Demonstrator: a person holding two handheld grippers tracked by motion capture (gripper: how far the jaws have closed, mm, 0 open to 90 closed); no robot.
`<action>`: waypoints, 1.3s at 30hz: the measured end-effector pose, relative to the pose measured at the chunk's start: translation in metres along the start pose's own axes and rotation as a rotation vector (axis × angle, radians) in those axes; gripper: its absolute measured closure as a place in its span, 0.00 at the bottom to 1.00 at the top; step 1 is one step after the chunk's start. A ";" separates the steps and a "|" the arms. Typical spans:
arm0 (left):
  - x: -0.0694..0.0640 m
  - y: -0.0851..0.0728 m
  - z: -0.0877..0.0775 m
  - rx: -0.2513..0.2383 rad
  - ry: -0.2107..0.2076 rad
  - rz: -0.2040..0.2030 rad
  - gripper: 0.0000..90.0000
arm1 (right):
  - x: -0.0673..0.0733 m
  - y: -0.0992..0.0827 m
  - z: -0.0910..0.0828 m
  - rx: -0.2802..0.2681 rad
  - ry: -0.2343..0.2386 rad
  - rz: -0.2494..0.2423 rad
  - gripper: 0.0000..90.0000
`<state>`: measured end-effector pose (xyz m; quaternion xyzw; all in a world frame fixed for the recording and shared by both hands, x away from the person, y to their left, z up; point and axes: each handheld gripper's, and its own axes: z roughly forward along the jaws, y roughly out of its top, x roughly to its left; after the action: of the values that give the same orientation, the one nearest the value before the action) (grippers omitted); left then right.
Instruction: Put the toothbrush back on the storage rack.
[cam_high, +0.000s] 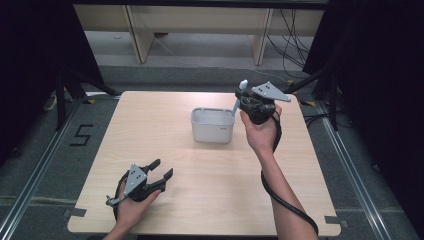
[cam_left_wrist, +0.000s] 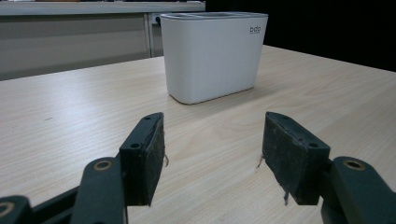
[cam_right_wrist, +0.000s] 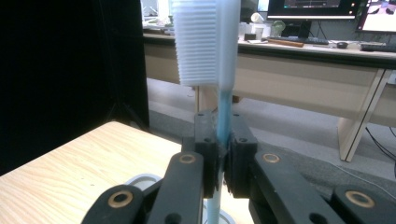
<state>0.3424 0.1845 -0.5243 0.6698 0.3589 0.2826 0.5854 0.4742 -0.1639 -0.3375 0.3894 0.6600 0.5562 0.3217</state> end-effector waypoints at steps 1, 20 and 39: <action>0.000 0.000 0.000 0.000 0.000 0.000 0.43 | 0.000 0.000 0.002 -0.003 0.001 0.010 0.95; 0.000 0.000 0.000 0.000 -0.002 0.000 0.43 | -0.002 -0.009 0.017 0.025 -0.011 0.011 0.95; -0.001 0.000 0.000 0.002 -0.004 0.004 0.43 | -0.003 -0.022 0.029 0.044 -0.027 0.003 0.95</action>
<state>0.3418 0.1842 -0.5242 0.6717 0.3567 0.2821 0.5848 0.4969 -0.1540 -0.3639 0.4048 0.6670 0.5366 0.3214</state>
